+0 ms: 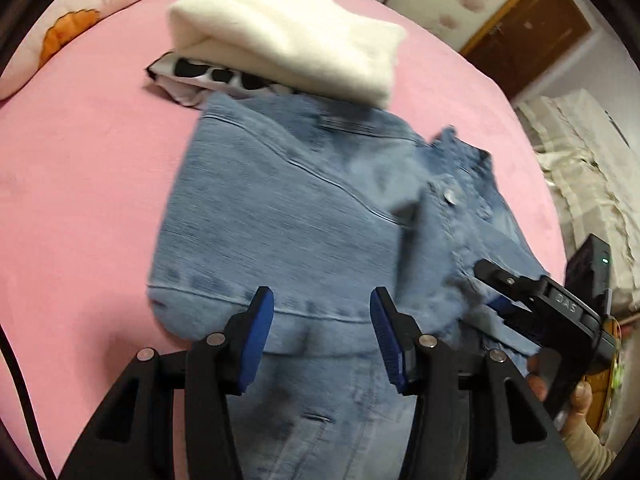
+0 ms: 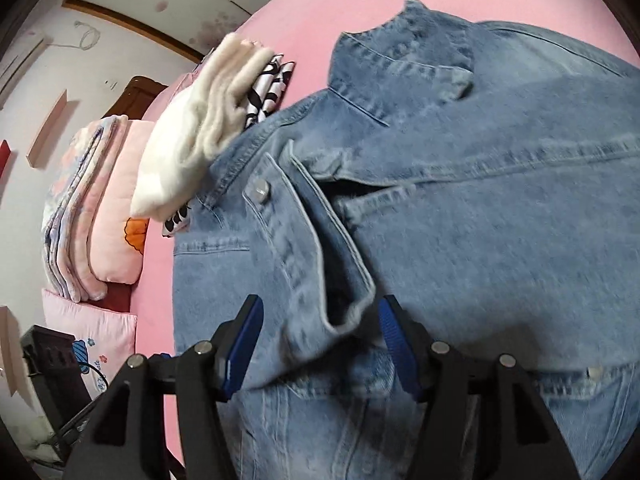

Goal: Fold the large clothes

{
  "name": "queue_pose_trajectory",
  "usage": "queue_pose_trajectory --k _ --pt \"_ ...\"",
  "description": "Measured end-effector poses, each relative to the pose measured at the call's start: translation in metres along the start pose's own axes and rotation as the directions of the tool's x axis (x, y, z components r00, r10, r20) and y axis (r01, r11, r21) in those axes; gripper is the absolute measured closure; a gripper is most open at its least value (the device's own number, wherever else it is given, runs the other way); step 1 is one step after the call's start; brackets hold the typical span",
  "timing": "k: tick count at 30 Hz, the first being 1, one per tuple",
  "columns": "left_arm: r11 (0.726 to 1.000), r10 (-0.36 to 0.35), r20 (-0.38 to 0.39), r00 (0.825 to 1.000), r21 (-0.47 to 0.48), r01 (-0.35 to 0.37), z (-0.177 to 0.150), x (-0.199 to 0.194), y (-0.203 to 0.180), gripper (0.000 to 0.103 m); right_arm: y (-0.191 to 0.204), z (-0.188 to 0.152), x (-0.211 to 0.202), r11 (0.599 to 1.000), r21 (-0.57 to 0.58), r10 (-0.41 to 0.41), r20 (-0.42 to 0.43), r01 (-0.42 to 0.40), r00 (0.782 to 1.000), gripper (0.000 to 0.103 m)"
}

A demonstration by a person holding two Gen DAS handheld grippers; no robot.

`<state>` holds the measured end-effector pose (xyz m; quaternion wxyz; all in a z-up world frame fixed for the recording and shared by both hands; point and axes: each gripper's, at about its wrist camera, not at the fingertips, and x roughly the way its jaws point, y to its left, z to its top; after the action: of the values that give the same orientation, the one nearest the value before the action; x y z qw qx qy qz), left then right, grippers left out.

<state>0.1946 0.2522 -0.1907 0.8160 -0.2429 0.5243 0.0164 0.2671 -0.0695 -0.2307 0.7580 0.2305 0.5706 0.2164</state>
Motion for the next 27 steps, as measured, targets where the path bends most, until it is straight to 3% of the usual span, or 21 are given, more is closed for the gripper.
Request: queue_pose_trajectory --k 1,2,3,10,16,20,23,27 --pt "1.000 -0.001 0.000 1.000 -0.012 0.001 0.002 0.001 0.003 0.054 0.006 0.003 0.003 0.999 -0.025 -0.022 -0.003 0.022 1.000 0.058" --pt "1.000 -0.001 0.000 1.000 -0.020 0.001 0.003 0.002 0.004 0.054 0.011 0.003 0.005 0.998 -0.055 -0.042 -0.014 0.041 0.999 0.084" --pt "1.000 0.000 0.001 1.000 -0.026 0.000 0.004 0.003 0.005 0.054 0.017 0.005 0.008 0.994 -0.091 -0.056 -0.032 0.053 0.998 0.094" --pt "1.000 0.004 0.052 0.999 0.005 -0.004 0.003 -0.005 -0.010 0.054 0.091 0.002 -0.043 0.945 -0.316 0.107 0.047 -0.087 0.993 0.096" --pt "0.998 -0.049 0.131 0.990 0.039 0.044 0.009 -0.019 -0.030 0.054 0.111 0.017 -0.104 0.912 -0.399 0.185 0.191 -0.095 0.964 0.096" --pt "0.996 -0.069 0.158 0.985 0.074 0.058 0.014 -0.017 -0.042 0.054 0.090 0.030 -0.133 0.934 -0.357 0.134 0.313 -0.015 0.940 0.096" --pt "0.995 -0.074 0.141 0.987 0.081 0.063 0.015 -0.008 -0.049 0.054 0.051 0.036 -0.145 0.960 -0.268 0.024 0.374 0.084 0.927 0.096" --pt "0.994 -0.069 0.120 0.990 0.097 0.057 0.014 0.007 -0.054 0.054 -0.004 0.028 -0.146 0.954 -0.180 -0.153 0.396 0.240 0.906 0.096"
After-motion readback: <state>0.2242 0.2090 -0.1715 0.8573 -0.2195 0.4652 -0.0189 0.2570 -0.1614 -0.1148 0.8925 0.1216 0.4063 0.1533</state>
